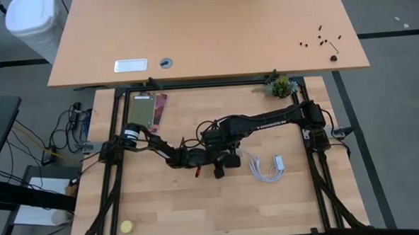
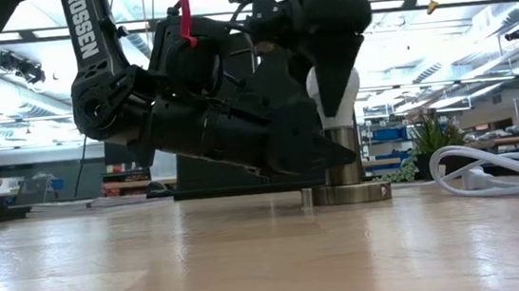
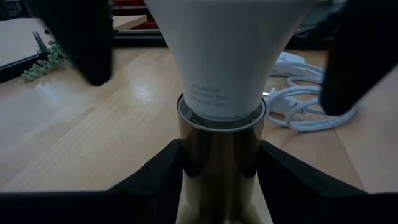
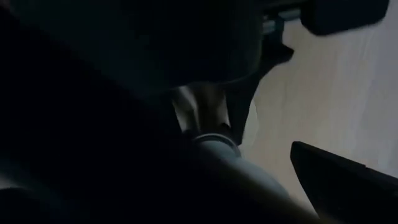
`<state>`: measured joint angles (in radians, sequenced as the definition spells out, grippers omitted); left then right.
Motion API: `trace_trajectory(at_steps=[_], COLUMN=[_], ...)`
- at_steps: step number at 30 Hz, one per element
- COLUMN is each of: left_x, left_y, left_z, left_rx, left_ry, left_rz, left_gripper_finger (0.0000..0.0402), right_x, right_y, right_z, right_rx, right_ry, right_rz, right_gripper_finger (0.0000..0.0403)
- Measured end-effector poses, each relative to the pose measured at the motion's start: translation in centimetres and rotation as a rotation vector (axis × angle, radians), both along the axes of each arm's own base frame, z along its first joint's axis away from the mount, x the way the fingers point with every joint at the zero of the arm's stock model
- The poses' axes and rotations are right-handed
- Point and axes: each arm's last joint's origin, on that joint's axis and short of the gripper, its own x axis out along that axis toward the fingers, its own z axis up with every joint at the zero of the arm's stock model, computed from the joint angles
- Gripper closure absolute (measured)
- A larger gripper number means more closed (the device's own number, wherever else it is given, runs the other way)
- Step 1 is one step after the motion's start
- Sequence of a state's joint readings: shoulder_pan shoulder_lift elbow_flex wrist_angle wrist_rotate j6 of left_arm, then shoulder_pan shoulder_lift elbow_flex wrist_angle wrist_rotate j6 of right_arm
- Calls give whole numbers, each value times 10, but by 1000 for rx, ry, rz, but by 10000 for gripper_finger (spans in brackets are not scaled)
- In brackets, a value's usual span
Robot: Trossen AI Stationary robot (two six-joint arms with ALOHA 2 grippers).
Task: Screw lightbulb
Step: Insert the white lightbulb into the desk lamp
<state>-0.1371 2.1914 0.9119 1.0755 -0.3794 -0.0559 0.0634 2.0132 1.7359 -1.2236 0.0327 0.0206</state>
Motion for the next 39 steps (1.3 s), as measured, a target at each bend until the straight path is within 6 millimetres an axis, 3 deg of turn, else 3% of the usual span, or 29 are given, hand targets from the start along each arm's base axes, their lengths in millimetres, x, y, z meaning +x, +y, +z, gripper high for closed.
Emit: trace_trajectory(at_steps=[21, 39], left_x=[0, 0], left_y=[0, 0], left_z=[0, 0], left_rx=[0, 0], left_ry=[4, 4], left_rz=[1, 1], left_gripper_finger=[215, 215], right_x=[-4, -2], right_y=[5, 3], right_z=[1, -9], right_rx=[-45, -54], right_ry=[54, 17], right_rz=[779, 843], right_gripper_finger=[29, 29])
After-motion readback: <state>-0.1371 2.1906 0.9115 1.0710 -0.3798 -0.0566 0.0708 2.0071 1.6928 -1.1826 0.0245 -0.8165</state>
